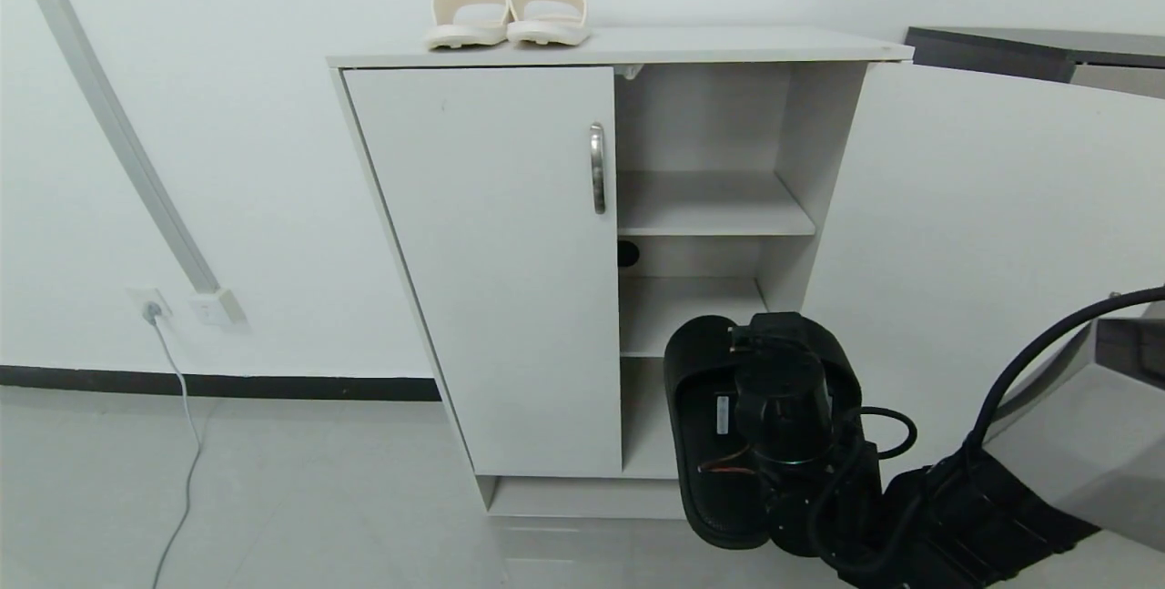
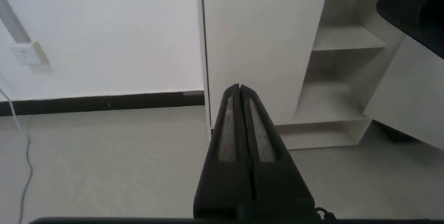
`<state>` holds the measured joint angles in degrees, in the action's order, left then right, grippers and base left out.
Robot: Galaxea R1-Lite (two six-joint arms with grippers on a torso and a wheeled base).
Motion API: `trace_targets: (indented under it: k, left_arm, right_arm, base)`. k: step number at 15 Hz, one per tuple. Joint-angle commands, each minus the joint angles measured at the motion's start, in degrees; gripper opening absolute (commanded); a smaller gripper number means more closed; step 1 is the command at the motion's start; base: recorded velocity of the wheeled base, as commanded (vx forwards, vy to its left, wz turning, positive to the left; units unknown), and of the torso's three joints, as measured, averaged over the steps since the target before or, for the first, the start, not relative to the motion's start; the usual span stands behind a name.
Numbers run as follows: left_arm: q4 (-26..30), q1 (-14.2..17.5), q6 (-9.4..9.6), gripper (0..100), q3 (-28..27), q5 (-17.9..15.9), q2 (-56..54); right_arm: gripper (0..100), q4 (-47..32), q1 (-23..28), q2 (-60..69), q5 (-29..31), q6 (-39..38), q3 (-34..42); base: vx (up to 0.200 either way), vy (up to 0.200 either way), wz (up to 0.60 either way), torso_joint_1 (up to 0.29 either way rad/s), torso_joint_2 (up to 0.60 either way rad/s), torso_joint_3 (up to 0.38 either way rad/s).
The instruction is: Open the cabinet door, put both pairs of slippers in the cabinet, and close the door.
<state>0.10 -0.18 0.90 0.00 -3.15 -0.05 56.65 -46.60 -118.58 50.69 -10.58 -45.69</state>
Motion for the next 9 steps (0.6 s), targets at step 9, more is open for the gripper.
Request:
trace_targets:
  k: [9]
  left_arm:
    - [-0.01,0.01,-0.02,0,0.0,-0.02,0.14]
  right_arm:
    - [0,3.56,1.43,-8.78,-6.13,0.03,-5.29]
  base:
    - [0.0,0.0,0.0,0.0,0.0,0.0]
